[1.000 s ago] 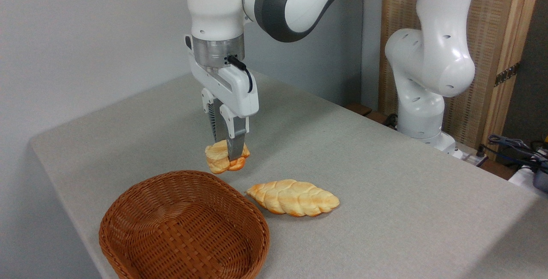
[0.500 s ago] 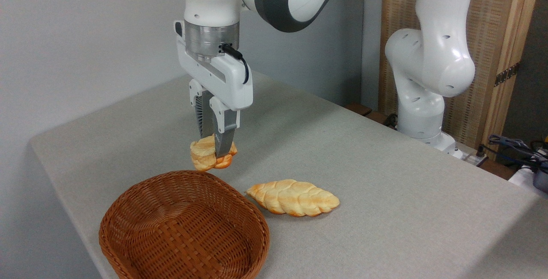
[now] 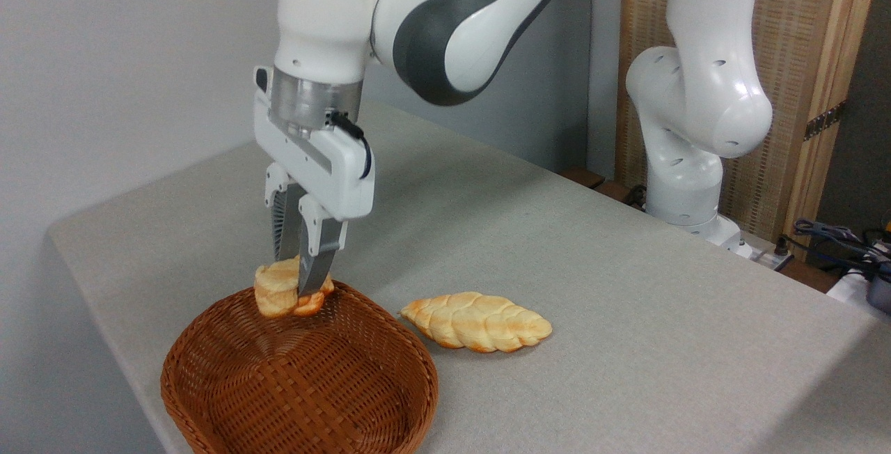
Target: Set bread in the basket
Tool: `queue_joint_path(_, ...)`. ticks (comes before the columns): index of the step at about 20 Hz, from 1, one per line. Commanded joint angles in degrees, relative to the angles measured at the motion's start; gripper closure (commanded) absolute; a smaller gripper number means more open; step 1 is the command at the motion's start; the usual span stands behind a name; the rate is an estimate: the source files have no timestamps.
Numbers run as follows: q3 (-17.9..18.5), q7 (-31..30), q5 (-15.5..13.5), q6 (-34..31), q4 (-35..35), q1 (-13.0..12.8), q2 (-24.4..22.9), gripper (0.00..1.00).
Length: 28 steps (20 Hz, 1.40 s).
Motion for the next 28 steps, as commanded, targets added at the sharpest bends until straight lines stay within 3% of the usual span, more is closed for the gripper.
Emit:
queue_joint_path(1, 0.49, -0.32, -1.34, 3.75, 1.19, -0.36, 3.66, 0.44)
queue_joint_path(3, 0.49, -0.50, -2.04, 6.73, 1.19, -0.36, 5.94, 0.24)
queue_joint_path(4, 0.40, -0.59, -2.30, 8.75, 1.19, -0.45, 6.91, 0.21)
queue_joint_path(5, 0.31, -0.93, -2.30, 10.33, 1.19, -0.45, 7.53, 0.08)
queue_joint_path(6, 0.31, -1.11, -2.39, 10.70, 1.19, -0.45, 7.80, 0.00)
queue_joint_path(28, 0.40, -0.76, -1.78, 10.44, 1.19, -0.45, 7.01, 0.00)
